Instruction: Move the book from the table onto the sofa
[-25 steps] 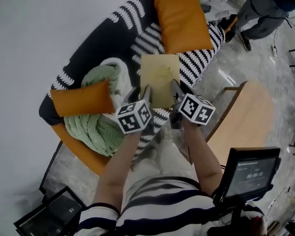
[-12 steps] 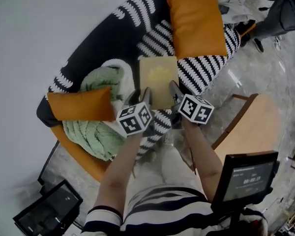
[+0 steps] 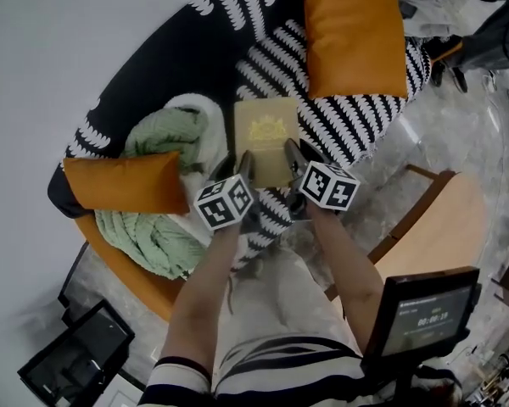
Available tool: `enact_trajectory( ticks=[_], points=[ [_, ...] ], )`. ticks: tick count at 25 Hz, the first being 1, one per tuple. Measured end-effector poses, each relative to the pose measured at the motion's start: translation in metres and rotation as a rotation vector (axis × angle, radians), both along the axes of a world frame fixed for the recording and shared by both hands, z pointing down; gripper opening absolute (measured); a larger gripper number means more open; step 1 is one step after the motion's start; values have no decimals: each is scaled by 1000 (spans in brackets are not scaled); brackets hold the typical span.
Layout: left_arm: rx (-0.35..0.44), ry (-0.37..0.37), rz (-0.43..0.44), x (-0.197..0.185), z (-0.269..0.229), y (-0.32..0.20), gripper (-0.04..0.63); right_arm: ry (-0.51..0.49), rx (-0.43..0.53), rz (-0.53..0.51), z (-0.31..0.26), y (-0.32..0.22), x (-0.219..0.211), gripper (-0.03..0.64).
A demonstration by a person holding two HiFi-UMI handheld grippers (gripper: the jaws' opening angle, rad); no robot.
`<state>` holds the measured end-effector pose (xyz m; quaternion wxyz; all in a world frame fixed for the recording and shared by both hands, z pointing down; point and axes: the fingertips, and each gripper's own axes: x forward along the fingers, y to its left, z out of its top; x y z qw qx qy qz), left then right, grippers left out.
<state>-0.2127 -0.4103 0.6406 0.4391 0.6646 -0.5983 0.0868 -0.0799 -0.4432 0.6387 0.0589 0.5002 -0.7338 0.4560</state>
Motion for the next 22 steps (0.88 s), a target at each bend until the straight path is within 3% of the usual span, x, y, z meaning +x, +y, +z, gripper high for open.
enact_trajectory(
  ticks=[18, 22],
  points=[
    [-127, 47, -86, -14, 105, 15, 173, 50, -108, -122, 98, 2, -18, 121],
    [-171, 17, -65, -16, 119, 28, 167, 75, -141, -149, 112, 15, -22, 121]
  ],
)
